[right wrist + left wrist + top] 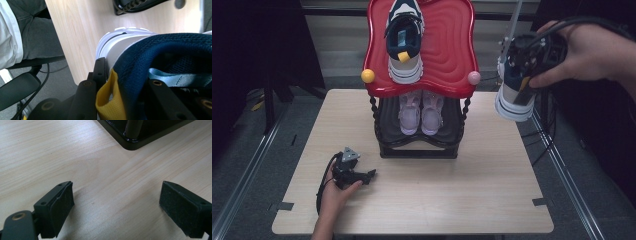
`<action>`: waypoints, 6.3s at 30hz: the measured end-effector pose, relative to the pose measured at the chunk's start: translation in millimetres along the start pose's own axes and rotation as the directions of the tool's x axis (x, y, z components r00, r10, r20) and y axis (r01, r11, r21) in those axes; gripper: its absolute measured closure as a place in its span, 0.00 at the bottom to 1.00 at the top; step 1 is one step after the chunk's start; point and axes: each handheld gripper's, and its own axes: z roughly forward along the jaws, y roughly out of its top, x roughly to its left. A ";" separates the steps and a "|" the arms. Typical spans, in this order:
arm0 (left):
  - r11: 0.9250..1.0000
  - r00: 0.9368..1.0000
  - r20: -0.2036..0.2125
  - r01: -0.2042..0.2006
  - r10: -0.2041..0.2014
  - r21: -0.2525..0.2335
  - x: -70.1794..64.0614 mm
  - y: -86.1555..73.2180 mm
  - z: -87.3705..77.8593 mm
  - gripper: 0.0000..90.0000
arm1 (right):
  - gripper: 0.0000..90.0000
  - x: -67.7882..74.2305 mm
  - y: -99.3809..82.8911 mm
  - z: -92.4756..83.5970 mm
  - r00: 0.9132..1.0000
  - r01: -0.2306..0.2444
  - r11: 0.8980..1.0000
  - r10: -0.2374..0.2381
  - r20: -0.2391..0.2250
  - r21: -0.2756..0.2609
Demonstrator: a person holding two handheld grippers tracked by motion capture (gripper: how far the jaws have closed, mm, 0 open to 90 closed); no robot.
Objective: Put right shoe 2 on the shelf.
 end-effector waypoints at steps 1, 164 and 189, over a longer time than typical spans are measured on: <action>1.000 1.000 0.000 -0.007 0.007 0.004 0.5 0.1 -0.3 0.13 | 0.80 -0.6 2.5 -6.0 1.000 -0.002 1.000 0.002 0.007 -0.003; 1.000 1.000 0.001 -0.011 0.011 0.007 0.7 0.2 -0.4 0.13 | 0.21 -25.5 108.5 -34.0 0.989 0.007 0.994 0.009 0.150 -0.105; 1.000 1.000 0.001 0.002 -0.002 -0.001 -0.1 0.0 0.1 0.13 | 0.22 -20.1 79.8 -11.3 1.000 -0.006 1.000 0.006 -0.012 0.000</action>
